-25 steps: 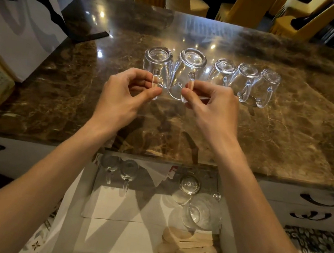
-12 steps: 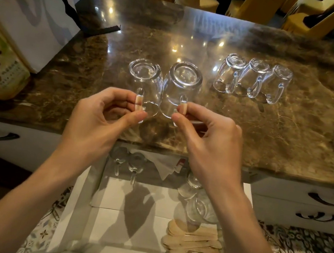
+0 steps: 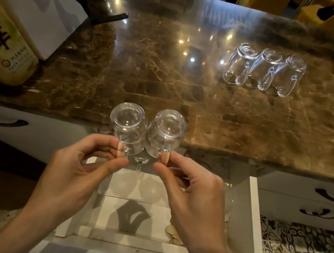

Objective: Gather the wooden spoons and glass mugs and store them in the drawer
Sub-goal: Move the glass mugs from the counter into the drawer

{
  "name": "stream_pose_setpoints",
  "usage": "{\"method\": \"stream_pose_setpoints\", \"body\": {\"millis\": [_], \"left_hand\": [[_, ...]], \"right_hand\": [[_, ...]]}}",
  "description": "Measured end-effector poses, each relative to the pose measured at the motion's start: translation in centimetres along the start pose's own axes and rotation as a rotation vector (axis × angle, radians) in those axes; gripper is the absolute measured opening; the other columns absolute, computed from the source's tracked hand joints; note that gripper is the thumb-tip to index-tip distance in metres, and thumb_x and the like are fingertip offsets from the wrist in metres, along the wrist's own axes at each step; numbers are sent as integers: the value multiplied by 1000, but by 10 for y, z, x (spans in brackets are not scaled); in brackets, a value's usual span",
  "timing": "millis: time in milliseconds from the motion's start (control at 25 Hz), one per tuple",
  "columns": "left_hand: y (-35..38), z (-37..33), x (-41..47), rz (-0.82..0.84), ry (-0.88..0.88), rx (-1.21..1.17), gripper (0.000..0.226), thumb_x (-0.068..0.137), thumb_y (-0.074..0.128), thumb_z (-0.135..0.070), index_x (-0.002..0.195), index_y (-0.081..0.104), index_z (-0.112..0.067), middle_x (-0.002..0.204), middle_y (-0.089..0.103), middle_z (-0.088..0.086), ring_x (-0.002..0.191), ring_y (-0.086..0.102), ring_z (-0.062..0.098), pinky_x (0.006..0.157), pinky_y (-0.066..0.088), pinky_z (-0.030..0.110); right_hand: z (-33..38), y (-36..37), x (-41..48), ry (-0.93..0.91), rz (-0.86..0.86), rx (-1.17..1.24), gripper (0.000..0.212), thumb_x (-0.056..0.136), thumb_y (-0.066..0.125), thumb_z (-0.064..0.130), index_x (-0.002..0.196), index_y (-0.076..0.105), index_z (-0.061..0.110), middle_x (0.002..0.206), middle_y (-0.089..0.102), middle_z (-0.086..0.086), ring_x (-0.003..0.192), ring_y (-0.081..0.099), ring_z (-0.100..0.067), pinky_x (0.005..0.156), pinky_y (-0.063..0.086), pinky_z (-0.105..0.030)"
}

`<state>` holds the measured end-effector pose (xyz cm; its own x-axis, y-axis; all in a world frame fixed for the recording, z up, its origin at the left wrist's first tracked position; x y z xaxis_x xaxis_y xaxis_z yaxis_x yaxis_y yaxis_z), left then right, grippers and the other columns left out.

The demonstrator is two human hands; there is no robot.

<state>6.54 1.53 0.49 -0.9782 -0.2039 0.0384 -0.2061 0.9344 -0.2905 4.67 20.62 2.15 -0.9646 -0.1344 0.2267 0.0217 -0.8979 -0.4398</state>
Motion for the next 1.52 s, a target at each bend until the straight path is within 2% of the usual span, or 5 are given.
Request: {"method": "stream_pose_setpoints", "body": {"millis": [560,880,1160,1320,1520], "left_hand": [[31,112,-27,156,-358,101,26,66,79,-23,88,67,-22,78,68,-1,71,62,5,68,54,22],[48,154,-25,182,-440,161,22,74,77,-9,84,63,-21,79,67,2,71,62,8,53,48,10],[45,184,-22,108,-514,95,22,72,78,-8,81,63,-21,74,67,1,71,63,14,61,51,13],[40,197,-25,96,-543,81,20,72,78,-10,83,64,-19,75,66,3,70,62,16,69,53,28],[43,202,-24,81,-549,84,18,74,76,-10,84,64,-18,72,64,-1,66,59,12,61,47,19]], "right_hand": [[-108,62,-44,345,239,-106,7,80,72,29,80,72,22,71,71,13,68,64,4,60,43,-8],[-154,85,-41,527,222,-130,14,78,74,32,88,75,22,80,75,9,74,67,-1,73,53,-27],[-173,99,-40,655,172,-67,13,77,76,29,90,76,23,83,75,6,77,67,-8,78,55,-36],[-179,104,-45,689,147,-49,12,76,77,28,88,76,23,81,74,8,74,66,-5,78,56,-37],[-196,102,-44,756,118,-7,15,75,77,24,91,76,23,84,74,5,81,68,-12,81,56,-40]]}}
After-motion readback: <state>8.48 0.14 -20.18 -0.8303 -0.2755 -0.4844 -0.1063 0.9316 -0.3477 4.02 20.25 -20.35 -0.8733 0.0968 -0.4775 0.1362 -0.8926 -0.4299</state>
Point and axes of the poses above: each hand's wrist, its own x-axis towards the middle knuckle, its own y-axis out of the palm, z = x × y, the point moved 10 cm from there along x, towards the middle knuckle
